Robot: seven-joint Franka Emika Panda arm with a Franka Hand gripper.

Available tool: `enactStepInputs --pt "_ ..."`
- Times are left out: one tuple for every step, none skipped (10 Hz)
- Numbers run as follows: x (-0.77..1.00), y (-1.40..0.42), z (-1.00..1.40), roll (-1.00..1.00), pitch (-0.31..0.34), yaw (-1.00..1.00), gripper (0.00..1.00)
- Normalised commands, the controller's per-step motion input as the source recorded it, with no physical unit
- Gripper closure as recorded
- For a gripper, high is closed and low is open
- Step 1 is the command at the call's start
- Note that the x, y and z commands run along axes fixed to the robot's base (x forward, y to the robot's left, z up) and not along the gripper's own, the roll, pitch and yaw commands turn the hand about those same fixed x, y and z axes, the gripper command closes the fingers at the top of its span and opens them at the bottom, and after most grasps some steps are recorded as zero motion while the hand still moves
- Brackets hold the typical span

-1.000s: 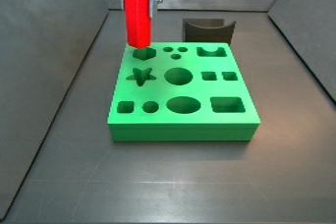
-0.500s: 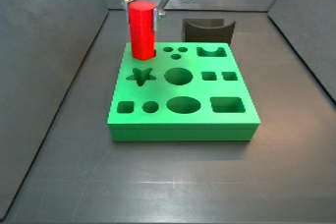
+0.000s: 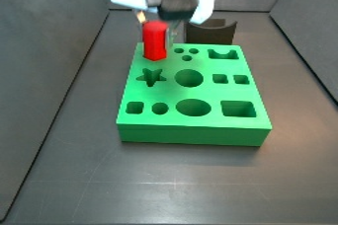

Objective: Insert the hexagon object.

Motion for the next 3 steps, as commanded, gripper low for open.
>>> enactStepInputs --pt "-0.21 -0.09 -0.38 -0.02 -0.439 0.0 1.0" --pt "0.05 0.05 0.0 -0.05 0.044 0.0 1.0" --pt "0.0 0.0 0.0 0.0 0.0 0.0 1.0"
